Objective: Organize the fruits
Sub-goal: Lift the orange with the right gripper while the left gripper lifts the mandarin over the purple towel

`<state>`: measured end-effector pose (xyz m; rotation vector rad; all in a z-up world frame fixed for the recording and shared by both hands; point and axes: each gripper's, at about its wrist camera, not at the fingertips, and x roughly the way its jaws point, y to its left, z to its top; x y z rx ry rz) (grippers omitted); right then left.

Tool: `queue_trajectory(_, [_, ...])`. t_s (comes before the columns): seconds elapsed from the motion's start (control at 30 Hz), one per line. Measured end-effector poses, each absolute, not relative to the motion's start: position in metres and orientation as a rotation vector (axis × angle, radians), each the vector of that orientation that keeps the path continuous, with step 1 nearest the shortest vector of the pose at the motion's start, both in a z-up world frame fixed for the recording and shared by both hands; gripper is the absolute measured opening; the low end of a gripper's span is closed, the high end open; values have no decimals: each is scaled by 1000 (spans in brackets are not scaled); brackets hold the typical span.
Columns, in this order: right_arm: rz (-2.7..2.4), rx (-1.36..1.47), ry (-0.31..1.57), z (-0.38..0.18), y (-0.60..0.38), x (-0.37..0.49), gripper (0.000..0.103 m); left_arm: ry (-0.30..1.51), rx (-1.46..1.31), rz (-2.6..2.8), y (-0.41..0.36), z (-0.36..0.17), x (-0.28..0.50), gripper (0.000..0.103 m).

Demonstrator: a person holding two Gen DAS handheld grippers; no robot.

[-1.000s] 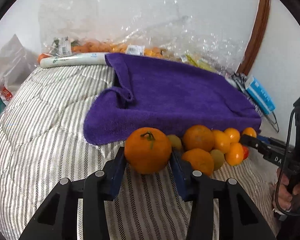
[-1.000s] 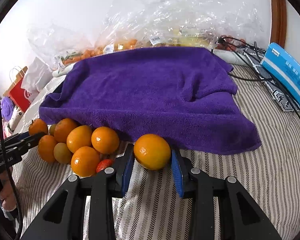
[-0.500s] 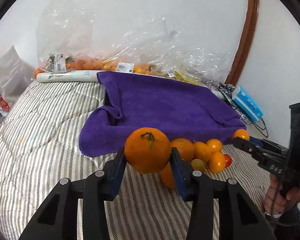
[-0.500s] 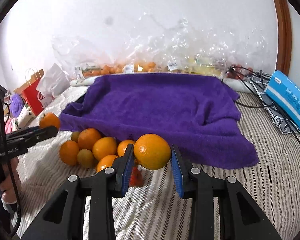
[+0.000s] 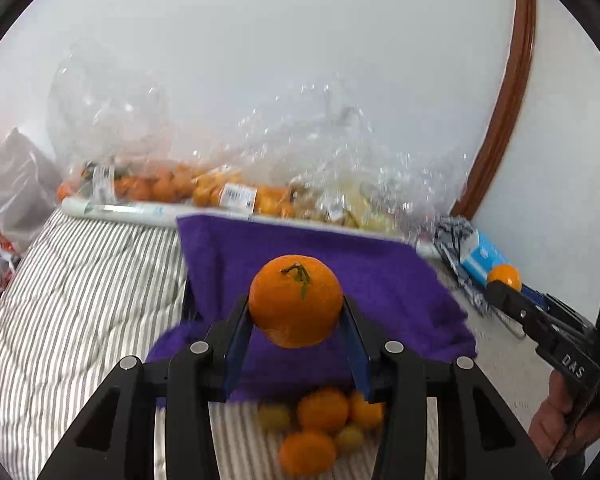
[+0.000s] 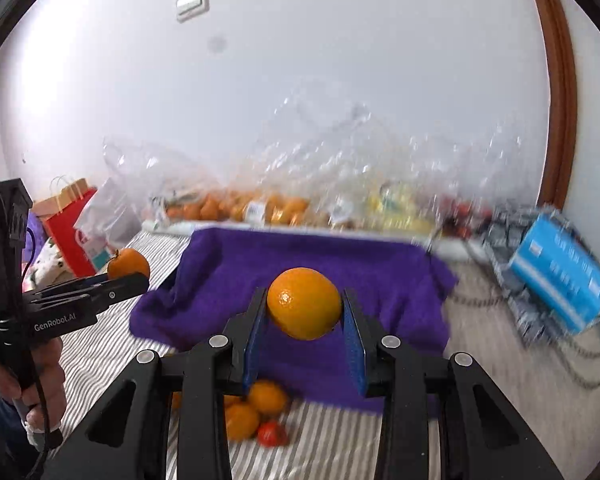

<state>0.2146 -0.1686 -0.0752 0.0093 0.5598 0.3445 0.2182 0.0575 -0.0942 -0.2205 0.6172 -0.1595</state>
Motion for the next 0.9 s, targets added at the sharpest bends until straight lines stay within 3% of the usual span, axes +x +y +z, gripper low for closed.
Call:
queue_trajectory(0.27, [352, -17, 526, -71, -164, 253, 36, 583, -192, -68, 44, -92, 260, 41])
queue_trajectory(0.63, [284, -5, 601, -116, -185, 279, 36, 665, -125, 13, 42, -151, 280, 41])
queue_trajectory(0.9, [231, 60, 637, -131, -205, 293, 36, 665, -189, 7, 49, -162, 282, 41])
